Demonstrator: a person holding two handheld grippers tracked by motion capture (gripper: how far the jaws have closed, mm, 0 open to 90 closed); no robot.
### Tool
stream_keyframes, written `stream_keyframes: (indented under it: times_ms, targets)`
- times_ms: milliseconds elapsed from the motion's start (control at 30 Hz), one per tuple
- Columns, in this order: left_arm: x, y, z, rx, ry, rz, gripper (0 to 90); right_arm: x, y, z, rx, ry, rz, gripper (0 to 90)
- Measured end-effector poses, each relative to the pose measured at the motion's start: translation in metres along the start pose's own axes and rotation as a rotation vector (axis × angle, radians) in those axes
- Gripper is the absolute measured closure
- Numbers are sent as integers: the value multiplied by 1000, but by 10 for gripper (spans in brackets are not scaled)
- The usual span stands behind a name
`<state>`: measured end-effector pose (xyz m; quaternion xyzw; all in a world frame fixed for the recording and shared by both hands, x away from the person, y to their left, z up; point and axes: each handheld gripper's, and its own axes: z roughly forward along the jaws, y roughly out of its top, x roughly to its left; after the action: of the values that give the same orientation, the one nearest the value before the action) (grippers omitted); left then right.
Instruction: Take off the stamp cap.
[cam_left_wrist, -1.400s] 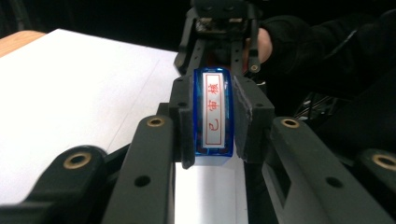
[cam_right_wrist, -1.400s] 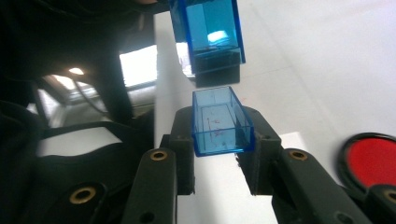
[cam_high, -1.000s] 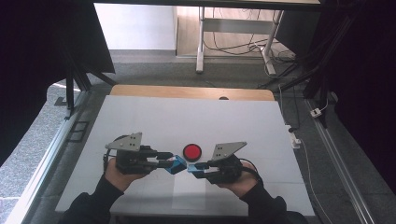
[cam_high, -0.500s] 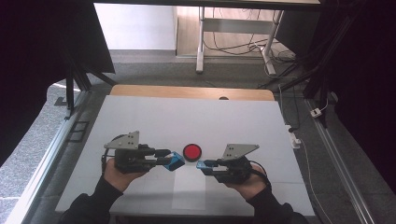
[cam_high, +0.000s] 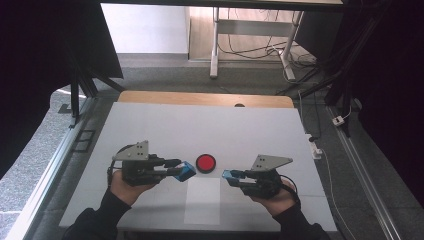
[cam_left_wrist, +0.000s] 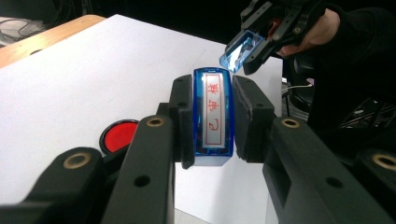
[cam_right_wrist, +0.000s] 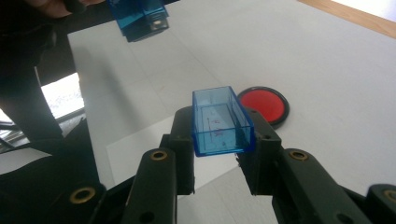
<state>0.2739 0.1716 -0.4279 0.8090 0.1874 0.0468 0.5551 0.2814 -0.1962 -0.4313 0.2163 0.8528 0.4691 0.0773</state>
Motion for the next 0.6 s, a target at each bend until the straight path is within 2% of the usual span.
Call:
stream_keyframes:
  times_ms: [300, 467, 600]
  targets:
    - [-1, 0, 2, 14, 23, 1, 711, -3, -11, -15, 10, -65, 23, 688]
    - [-1, 1, 1, 14, 33, 3, 711, -2, -18, -26, -6, -99, 20, 689]
    - [-1, 1, 1, 16, 44, 1, 711, -4, -24, -35, -4, -128, 42, 689]
